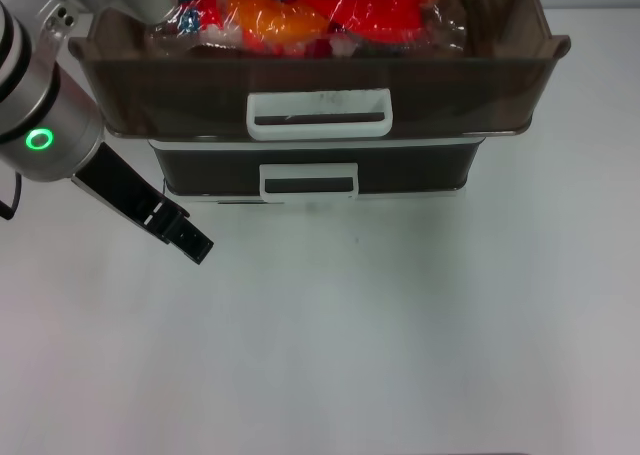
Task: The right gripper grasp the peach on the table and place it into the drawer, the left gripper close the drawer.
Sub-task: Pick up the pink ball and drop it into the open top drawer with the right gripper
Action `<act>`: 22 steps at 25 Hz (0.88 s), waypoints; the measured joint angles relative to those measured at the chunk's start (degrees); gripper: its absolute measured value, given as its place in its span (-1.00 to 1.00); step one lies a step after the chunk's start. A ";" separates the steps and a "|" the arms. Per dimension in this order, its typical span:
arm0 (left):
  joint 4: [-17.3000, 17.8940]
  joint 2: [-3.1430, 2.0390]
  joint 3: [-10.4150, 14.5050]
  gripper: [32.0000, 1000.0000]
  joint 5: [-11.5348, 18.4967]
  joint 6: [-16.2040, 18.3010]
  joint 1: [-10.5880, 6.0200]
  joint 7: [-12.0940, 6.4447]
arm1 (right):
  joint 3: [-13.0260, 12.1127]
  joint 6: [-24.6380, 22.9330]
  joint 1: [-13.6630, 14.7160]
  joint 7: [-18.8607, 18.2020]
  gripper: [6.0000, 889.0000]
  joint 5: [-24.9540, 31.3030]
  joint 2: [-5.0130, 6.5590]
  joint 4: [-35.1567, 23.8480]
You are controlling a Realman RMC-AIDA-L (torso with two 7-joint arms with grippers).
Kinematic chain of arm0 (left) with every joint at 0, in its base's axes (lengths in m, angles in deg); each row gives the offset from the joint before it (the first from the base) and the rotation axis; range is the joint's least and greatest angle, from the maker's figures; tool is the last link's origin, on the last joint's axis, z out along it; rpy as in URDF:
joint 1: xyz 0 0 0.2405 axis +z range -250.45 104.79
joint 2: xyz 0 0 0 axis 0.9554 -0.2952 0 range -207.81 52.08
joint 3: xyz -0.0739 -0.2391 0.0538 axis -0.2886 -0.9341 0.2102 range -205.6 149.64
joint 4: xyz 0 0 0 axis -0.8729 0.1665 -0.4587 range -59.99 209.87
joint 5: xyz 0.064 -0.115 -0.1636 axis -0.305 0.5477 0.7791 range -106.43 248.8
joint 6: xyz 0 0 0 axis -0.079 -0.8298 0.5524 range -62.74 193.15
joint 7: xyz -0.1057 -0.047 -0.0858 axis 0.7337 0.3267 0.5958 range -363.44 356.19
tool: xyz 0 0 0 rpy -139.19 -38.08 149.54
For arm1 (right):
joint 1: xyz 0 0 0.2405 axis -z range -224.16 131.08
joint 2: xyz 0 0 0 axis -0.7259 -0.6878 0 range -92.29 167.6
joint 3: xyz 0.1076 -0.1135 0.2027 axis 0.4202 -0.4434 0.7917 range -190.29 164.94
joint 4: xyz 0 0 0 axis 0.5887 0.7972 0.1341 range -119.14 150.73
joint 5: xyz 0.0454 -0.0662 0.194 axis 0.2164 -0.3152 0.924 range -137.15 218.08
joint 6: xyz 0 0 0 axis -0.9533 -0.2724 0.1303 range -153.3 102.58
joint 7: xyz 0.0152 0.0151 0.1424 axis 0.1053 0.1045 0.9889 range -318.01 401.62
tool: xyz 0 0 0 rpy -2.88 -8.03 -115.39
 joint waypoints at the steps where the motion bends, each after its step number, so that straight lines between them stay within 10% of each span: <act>1: 0.00 0.00 -0.01 0.72 0.00 0.00 -0.07 0.00 | -0.67 0.06 -0.92 -0.26 -0.78 -0.35 -0.27 1.31; 13: -0.74 0.05 0.20 0.72 0.00 -0.01 -0.78 0.00 | -3.53 0.18 -6.63 -3.52 -0.78 -6.18 -4.11 9.21; 22: -0.74 0.08 0.30 0.72 0.01 -0.01 -0.77 0.00 | -3.62 2.13 -6.65 -3.66 -0.77 -6.46 -4.59 9.23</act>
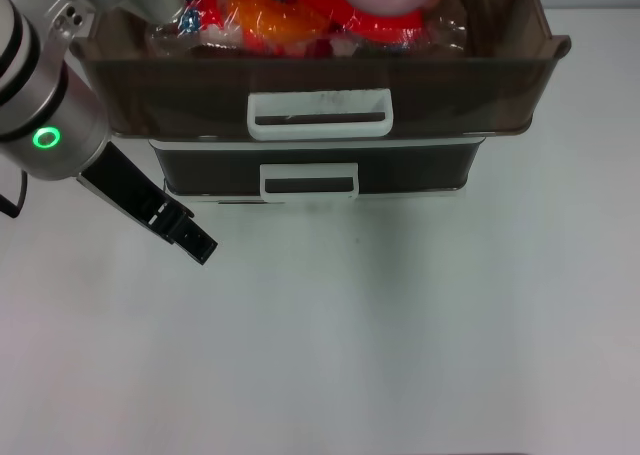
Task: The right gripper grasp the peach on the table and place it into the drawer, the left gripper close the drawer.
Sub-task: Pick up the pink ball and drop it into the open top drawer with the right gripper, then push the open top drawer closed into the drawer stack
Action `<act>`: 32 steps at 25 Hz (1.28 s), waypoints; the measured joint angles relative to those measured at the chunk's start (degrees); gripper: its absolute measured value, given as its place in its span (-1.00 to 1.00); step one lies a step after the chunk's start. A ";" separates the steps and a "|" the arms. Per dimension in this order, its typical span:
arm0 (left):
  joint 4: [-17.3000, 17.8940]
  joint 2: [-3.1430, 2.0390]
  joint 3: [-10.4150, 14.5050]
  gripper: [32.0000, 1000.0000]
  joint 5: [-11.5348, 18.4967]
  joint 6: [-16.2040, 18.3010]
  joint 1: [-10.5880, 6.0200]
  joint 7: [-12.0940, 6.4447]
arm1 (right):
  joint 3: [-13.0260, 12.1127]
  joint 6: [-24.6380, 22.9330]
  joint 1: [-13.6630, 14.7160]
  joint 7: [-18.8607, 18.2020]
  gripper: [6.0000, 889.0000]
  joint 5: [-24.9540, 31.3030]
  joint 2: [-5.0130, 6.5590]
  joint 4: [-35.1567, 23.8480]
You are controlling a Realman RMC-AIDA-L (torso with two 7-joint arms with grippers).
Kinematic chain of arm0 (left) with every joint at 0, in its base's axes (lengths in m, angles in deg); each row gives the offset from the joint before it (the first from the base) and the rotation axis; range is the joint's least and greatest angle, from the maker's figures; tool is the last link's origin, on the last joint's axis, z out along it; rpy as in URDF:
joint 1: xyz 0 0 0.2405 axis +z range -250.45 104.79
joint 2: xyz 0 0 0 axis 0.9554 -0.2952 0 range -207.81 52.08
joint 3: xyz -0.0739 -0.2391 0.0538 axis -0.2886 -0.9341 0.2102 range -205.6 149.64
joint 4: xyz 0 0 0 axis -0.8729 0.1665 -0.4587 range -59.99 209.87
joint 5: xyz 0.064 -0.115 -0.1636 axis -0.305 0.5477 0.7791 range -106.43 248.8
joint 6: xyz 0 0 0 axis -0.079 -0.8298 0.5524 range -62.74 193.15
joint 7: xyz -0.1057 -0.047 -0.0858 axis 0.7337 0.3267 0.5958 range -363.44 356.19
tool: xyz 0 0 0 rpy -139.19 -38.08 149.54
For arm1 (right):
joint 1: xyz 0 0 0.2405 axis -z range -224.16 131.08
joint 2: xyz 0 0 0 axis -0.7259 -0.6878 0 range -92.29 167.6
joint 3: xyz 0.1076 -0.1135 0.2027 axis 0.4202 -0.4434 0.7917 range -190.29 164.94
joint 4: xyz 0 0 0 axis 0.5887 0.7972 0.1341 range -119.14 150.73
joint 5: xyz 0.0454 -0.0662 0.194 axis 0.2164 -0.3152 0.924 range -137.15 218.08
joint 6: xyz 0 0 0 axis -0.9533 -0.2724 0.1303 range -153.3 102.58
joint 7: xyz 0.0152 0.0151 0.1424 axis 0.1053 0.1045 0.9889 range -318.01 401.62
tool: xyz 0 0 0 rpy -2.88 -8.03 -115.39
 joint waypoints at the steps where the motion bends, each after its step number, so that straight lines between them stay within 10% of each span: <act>1: 0.00 -0.01 -0.04 0.72 0.00 0.00 0.00 0.00 | -0.03 0.22 0.07 0.00 -0.74 -0.02 -0.02 0.09; 9: 0.08 -0.06 -0.10 0.72 0.00 0.00 -0.05 0.00 | -0.27 -0.03 -0.11 -0.38 -0.46 -0.01 -0.01 0.52; 19: 0.25 -0.06 -0.24 0.72 0.00 0.00 -0.05 0.00 | -1.41 0.40 -0.20 -0.97 0.66 -0.92 -0.10 1.25; 25: 0.37 -0.06 -0.26 0.72 0.00 0.00 -0.01 0.00 | -1.26 0.43 -0.23 -0.97 0.99 -1.59 -0.16 1.19; 32: 0.50 -0.06 -0.26 0.72 0.00 0.00 0.13 -0.01 | -1.07 0.36 0.14 -0.74 0.99 -1.62 -0.18 0.64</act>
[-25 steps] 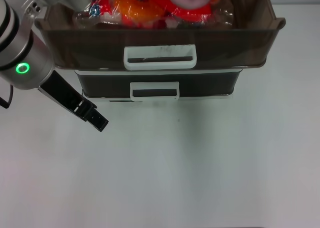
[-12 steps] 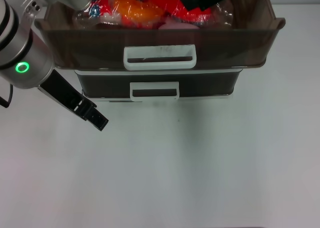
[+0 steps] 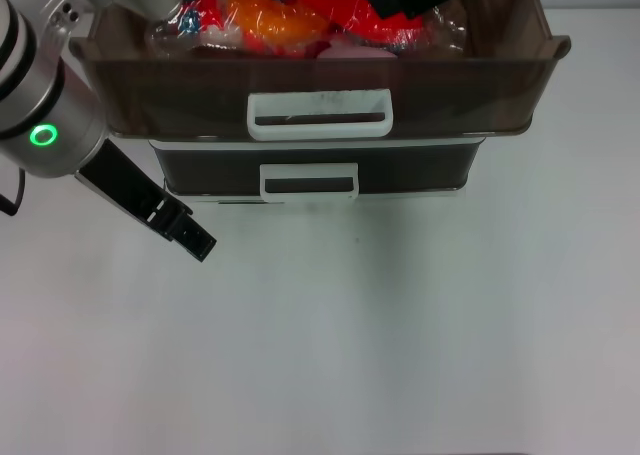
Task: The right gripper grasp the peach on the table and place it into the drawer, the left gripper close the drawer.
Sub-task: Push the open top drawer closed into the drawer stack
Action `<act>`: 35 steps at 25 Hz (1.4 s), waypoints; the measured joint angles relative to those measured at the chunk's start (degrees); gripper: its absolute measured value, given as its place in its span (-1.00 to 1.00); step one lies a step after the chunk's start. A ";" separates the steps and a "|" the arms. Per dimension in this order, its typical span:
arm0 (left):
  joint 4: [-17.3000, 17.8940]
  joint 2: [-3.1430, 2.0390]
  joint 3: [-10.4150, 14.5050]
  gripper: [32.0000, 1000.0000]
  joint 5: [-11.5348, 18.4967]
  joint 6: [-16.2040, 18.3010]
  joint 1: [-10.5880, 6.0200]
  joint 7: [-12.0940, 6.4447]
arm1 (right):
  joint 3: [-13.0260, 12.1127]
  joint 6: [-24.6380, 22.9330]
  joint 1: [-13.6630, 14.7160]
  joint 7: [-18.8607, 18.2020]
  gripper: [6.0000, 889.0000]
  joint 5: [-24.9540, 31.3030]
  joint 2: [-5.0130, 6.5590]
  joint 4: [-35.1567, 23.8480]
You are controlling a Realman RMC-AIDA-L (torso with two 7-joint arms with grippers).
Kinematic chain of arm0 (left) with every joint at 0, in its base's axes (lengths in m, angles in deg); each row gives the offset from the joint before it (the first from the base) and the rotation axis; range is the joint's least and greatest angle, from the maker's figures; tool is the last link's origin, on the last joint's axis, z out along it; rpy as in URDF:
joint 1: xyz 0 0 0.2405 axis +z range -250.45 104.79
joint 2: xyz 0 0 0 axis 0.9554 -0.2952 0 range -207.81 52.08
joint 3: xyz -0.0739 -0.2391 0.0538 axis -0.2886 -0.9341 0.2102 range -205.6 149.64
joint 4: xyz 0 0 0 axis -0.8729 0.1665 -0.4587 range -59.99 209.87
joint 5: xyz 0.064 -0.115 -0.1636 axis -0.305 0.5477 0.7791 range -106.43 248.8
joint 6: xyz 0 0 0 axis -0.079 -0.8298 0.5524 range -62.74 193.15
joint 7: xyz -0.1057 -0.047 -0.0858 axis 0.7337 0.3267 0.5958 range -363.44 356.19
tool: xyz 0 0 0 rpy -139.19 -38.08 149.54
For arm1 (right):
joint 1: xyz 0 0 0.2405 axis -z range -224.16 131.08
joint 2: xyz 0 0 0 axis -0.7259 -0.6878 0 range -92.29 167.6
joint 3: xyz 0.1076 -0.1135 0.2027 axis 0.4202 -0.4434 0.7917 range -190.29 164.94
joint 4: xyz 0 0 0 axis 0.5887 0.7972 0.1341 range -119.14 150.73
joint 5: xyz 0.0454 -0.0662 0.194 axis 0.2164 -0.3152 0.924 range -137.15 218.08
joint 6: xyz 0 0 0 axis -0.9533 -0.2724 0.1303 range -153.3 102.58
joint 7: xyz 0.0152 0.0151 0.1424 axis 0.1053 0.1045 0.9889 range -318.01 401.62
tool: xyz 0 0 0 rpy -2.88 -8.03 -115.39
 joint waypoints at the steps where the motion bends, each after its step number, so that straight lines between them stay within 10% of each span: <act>1: 0.01 0.00 0.00 0.72 0.00 0.00 0.17 -0.09 | 0.15 -0.20 0.12 0.01 0.99 0.11 0.02 -0.26; 7: 0.15 0.02 0.17 0.72 -0.01 0.20 0.68 -1.06 | 6.81 -3.00 2.33 0.53 0.99 0.33 1.74 -3.20; 15: 1.05 0.29 0.53 0.72 0.24 0.80 1.85 -1.00 | 8.57 -3.81 12.96 6.33 0.99 0.34 11.18 -6.53; 19: 1.06 0.28 0.53 0.72 0.34 0.79 2.25 -0.97 | 8.39 -3.86 18.15 4.43 0.99 -1.34 12.27 -6.06; 23: 1.05 0.27 0.88 0.72 0.37 0.79 3.09 -0.94 | 7.93 -3.72 22.78 -2.16 0.99 -6.62 10.22 -5.72; 29: 2.46 0.30 2.43 0.72 0.46 0.62 4.31 -0.69 | 8.24 -1.83 25.99 -16.09 0.99 -20.52 0.90 -3.79; 31: 4.07 0.39 5.49 0.72 0.56 0.58 4.79 -0.11 | 8.42 0.68 25.87 -18.68 0.99 -25.41 -1.87 -1.47; 35: 5.23 0.52 13.31 0.72 1.21 -0.34 4.27 2.93 | 8.93 4.50 24.70 -19.09 0.99 -27.30 -3.15 4.53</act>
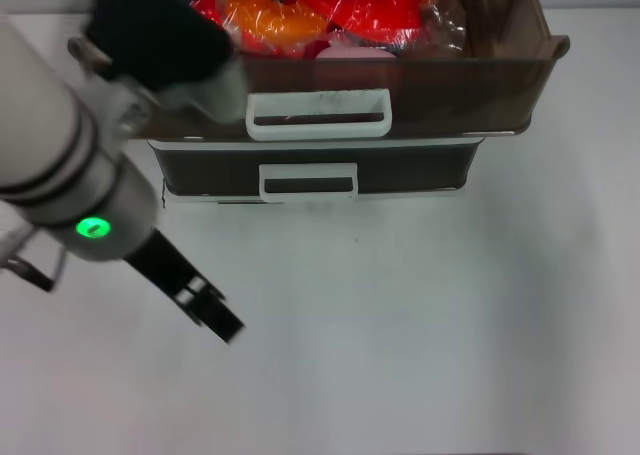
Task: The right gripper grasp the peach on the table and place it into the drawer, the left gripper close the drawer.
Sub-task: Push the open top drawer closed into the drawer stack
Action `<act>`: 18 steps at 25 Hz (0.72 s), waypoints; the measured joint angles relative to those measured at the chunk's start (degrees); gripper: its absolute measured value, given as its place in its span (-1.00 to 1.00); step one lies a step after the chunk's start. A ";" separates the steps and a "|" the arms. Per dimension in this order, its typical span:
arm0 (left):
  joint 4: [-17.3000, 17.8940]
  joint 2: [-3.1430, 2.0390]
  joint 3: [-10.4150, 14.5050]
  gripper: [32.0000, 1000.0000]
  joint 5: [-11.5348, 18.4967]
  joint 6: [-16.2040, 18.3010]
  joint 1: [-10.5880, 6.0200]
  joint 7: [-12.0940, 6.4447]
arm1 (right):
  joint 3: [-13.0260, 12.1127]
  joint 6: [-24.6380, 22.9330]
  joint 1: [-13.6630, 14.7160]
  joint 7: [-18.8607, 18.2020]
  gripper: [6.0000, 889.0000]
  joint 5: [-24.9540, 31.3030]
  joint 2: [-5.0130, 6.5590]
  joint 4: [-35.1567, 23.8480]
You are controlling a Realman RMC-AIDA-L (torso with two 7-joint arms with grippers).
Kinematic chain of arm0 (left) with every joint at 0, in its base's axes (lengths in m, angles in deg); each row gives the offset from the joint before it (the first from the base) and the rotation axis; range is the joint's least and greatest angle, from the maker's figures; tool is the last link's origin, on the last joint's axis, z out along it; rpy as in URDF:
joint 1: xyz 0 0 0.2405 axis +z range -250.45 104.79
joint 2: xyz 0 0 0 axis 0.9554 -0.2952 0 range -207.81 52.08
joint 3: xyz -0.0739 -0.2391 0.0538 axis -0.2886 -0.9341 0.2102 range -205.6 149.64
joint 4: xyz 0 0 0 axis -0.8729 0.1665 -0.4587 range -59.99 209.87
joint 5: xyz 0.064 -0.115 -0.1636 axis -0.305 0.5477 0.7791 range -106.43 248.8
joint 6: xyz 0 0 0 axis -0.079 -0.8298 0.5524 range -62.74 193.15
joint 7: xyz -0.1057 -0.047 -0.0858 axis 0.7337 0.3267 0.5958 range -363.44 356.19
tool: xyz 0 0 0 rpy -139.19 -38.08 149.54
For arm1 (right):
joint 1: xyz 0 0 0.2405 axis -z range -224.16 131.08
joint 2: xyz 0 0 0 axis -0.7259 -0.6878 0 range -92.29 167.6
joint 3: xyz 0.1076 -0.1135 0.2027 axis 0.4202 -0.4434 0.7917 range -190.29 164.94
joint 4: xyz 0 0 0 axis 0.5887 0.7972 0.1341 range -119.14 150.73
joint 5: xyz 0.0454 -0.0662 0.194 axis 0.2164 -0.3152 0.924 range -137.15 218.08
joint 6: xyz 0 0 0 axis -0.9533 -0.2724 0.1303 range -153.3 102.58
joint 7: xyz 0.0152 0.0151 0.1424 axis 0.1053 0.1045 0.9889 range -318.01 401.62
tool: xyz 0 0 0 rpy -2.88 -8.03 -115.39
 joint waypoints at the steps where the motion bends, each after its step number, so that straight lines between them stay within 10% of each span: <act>1: 0.08 0.04 1.53 0.72 0.50 -0.28 -0.55 0.68 | 0.70 0.44 -0.47 -0.02 0.99 0.08 0.13 1.58; 4: 0.37 0.07 4.66 0.72 3.35 -1.37 -2.73 1.63 | 3.49 1.01 -1.44 -0.31 0.99 0.10 0.31 4.27; 9: -1.79 0.10 5.63 0.72 9.21 -3.12 -12.05 -0.16 | 6.33 1.18 -2.66 -0.51 0.99 0.59 0.61 5.94; 18: -10.29 0.15 7.68 0.72 10.35 -7.36 -23.09 -4.20 | 6.49 1.15 -4.35 -0.58 0.99 0.64 0.73 7.57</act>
